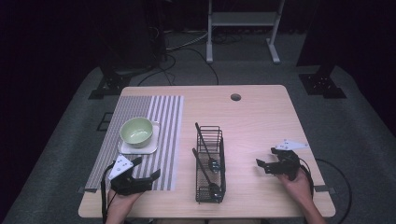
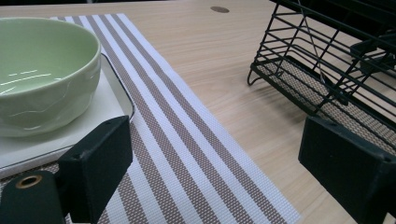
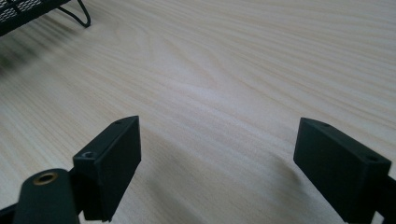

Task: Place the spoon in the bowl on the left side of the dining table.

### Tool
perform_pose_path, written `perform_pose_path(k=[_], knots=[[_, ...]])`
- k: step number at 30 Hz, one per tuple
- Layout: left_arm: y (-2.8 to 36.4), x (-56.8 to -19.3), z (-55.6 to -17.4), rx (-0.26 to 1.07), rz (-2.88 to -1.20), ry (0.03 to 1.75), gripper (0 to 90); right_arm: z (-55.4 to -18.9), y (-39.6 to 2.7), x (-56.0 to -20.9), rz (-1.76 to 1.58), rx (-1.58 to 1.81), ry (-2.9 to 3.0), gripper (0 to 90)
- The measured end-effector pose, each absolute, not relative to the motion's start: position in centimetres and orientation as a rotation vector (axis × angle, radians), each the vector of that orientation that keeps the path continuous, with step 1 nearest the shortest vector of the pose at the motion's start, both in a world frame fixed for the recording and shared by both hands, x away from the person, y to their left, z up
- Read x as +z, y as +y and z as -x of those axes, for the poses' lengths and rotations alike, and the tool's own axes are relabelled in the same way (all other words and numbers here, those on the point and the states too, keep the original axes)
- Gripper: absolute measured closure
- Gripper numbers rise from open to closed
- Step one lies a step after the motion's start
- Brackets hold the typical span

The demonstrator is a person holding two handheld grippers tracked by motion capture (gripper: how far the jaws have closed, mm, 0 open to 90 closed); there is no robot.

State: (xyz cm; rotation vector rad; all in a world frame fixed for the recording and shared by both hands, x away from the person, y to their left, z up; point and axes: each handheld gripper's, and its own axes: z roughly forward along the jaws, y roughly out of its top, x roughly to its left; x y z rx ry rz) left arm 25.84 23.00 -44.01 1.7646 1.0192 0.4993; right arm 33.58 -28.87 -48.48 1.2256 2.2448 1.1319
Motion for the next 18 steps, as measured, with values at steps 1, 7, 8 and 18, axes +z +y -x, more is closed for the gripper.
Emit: perform_pose_path(k=[1, 7, 8, 18], knots=[[22.9, -44.0, -25.9, 0.494, -1.762, 1.018, 9.0, -33.6, -28.9, -48.5, -1.228, 1.132, 2.243, 14.0], [22.1, -43.7, -25.9, 0.475, -1.763, 1.001, 9.0, -33.6, -28.9, -48.5, -1.224, 1.130, 2.243, 14.0], [22.1, -43.6, -25.9, 0.476, -1.763, 1.002, 9.0, -33.6, -28.8, -48.5, -1.224, 1.129, 2.242, 14.0], [21.6, -43.1, -26.4, 0.428, -1.746, 1.008, 9.0, -33.5, -28.8, -48.5, -1.222, 1.121, 2.237, 13.9]])
